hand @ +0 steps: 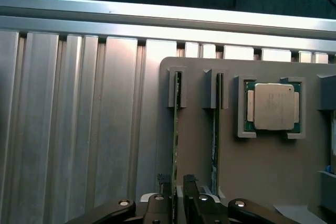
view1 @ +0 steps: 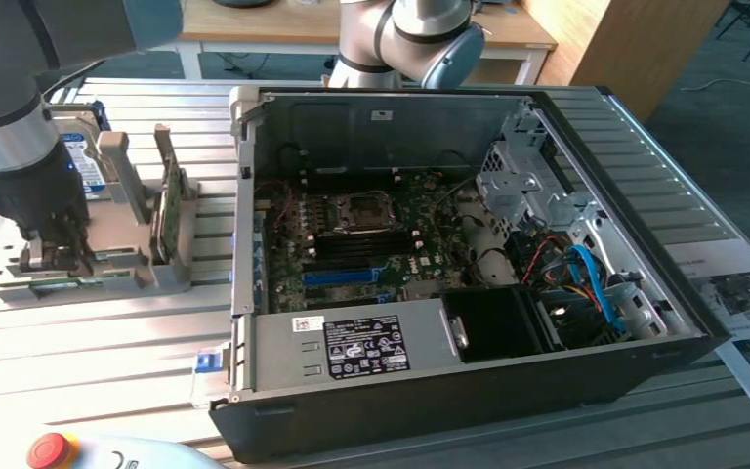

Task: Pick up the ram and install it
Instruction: 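Pick up the ram and move it above insertion slot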

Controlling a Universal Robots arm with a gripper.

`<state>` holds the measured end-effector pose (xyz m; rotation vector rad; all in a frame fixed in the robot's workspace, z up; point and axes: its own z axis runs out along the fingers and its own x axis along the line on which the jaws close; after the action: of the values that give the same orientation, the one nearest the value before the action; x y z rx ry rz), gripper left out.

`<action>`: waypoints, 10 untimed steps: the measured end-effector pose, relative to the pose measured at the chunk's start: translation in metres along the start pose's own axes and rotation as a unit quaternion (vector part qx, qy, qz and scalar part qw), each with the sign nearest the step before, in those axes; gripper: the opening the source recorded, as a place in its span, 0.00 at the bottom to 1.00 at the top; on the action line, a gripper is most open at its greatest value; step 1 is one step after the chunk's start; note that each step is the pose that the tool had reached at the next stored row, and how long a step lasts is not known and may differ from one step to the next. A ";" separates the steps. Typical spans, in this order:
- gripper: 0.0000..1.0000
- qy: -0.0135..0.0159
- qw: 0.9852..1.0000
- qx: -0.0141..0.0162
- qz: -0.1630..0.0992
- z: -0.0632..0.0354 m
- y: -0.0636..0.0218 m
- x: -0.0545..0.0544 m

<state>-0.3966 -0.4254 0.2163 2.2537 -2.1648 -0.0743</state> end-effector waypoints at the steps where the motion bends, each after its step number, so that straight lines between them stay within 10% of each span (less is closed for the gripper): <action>1: 0.24 0.000 1.000 0.000 0.000 0.0010 -0.0001 0.000; 10: 0.24 0.000 1.000 0.000 0.000 0.0062 0.0001 0.000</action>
<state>-0.3970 -0.4254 0.2101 2.2538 -2.1647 -0.0743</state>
